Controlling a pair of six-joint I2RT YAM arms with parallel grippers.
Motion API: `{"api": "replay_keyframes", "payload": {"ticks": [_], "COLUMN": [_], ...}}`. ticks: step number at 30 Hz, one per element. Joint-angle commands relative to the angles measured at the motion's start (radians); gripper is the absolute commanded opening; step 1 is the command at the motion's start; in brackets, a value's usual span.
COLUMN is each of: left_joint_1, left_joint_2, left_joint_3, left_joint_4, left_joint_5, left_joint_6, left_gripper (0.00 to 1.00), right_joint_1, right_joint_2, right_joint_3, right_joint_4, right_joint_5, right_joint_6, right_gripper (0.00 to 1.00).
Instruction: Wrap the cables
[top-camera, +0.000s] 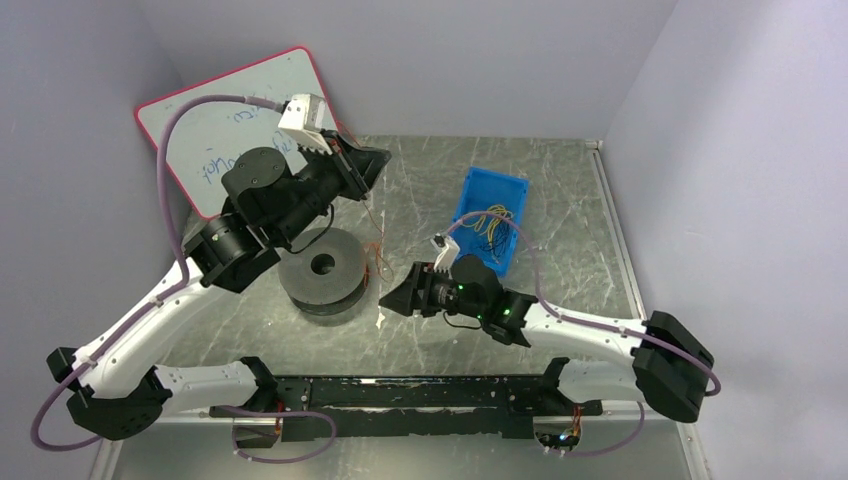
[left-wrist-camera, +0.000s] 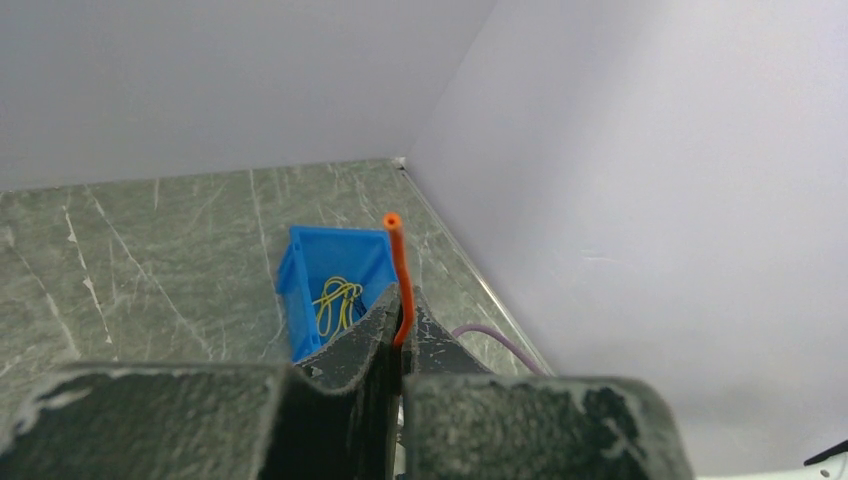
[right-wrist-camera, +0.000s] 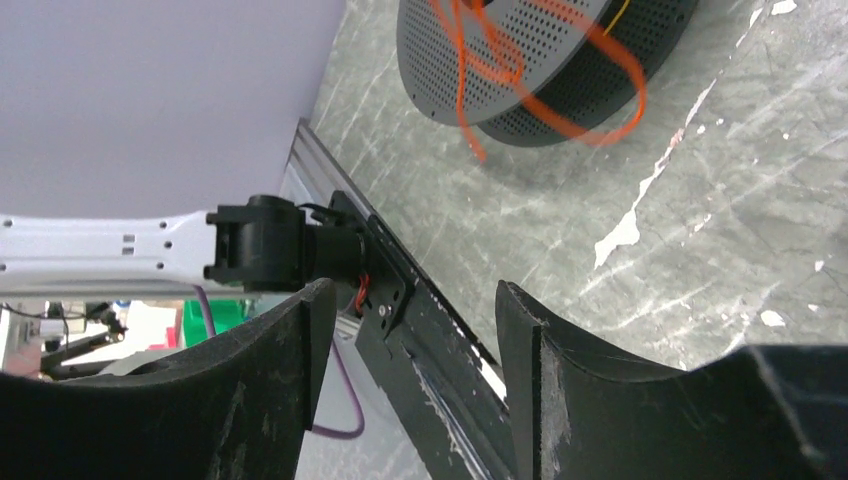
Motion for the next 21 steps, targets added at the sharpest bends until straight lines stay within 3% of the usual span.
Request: {"api": "replay_keyframes", "payload": {"ticks": [1, 13, 21], "left_joint_1": [-0.004, -0.004, -0.004], "left_joint_2": [-0.027, -0.051, -0.062], "left_joint_3": [-0.005, -0.006, -0.007], "left_joint_4": [0.002, -0.004, -0.015], "left_joint_5": [-0.053, -0.047, -0.043], "left_joint_6": [-0.019, -0.048, -0.046], "left_gripper": [0.07, 0.07, 0.07], "right_joint_1": [0.017, 0.068, 0.105], "right_joint_2": [0.055, 0.258, 0.272], "right_joint_3": [0.048, 0.103, 0.125], "right_joint_4": [0.095, 0.239, 0.223], "right_joint_5": [0.08, 0.121, 0.185], "right_joint_6": [0.042, 0.076, 0.057], "right_gripper": [0.63, 0.62, 0.61]}}
